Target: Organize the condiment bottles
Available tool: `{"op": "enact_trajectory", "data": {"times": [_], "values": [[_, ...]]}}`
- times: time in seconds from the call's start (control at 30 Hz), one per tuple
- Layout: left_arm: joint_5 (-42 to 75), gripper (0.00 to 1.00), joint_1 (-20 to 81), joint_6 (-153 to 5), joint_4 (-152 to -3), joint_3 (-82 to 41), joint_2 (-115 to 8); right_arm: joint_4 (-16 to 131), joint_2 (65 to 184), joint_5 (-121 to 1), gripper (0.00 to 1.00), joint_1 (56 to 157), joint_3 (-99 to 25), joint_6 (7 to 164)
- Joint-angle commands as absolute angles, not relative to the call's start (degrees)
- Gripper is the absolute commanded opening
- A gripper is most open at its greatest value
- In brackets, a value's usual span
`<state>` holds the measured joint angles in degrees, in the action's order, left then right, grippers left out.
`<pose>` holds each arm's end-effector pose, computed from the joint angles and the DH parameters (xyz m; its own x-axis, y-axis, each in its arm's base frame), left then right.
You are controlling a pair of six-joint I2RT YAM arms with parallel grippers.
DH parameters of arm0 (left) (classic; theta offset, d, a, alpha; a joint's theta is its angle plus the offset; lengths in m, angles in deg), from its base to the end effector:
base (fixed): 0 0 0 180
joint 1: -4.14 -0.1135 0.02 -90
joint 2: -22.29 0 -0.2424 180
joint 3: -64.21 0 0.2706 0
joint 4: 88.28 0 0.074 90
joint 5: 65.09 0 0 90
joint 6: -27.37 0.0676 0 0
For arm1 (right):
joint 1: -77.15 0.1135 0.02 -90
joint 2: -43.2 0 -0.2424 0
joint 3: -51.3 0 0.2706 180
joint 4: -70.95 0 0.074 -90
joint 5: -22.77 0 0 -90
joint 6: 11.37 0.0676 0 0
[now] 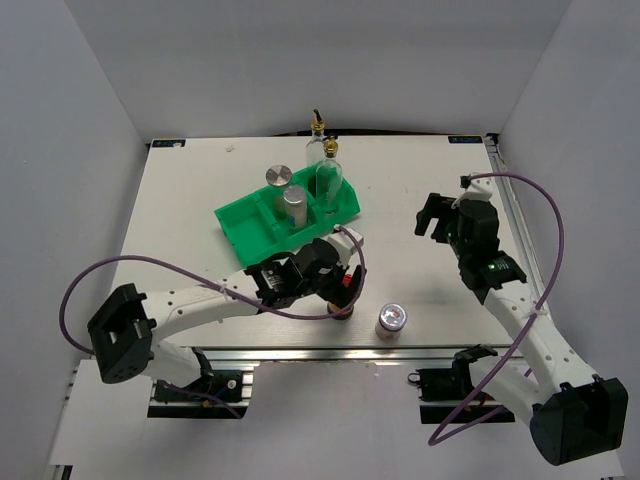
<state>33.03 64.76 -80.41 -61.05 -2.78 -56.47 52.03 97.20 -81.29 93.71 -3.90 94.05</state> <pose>0.1786 -0.2978 0.2074 -0.5410 0.3447 -0.7672 0.6759 0.7210 -0.1527 0.2740 0.0644 0.2728 -0.2958 0.1811 -0.9379 0.0249 0.9830 0.1820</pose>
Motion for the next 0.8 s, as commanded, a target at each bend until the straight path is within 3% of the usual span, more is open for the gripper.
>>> {"op": "enact_trajectory", "data": {"times": [0.0, 0.23, 0.33, 0.43, 0.47, 0.63, 0.67, 0.7, 0.77], "values": [[33.0, 0.98, 65.3, -79.3, -58.3, -5.6, -57.0, 54.3, 96.9, -80.2, 0.89, 93.1, -3.7, 93.7], [34.7, 0.98, 67.8, -76.6, -53.1, -8.7, -61.4, 54.4, 96.6, -80.6, 0.89, 92.7, -3.4, 93.4], [36.3, 0.91, 67.8, -76.6, -52.5, -9.7, -61.9, 54.5, 96.7, -80.6, 0.89, 92.6, -3.4, 93.4], [36.6, 0.73, 67.9, -76.8, -52.0, -10.3, -62.0, 54.5, 96.7, -80.9, 0.89, 92.4, -3.3, 93.2], [37.3, 0.59, 67.9, -77.0, -51.8, -10.4, -61.9, 54.6, 96.6, -80.9, 0.89, 92.3, -3.4, 93.2], [39.6, 0.18, 67.9, -77.7, -50.6, -11.0, -60.3, 54.5, 96.7, -80.9, 0.9, 92.1, -3.4, 93.1], [41.9, 0.07, 67.9, -78.3, -50.5, -11.1, -58.8, 54.5, 96.7, -80.9, 0.89, 92.1, -3.3, 93.2], [43.8, 0.01, 67.9, -78.6, -50.4, -11.2, -58.0, 54.6, 96.6, -81.0, 0.89, 92.0, -3.3, 93.1], [49.3, 0.0, 67.8, -80.3, -50.2, -10.8, -55.9, 54.5, 96.6, -81.2, 0.89, 91.8, -3.2, 93.2]]}}
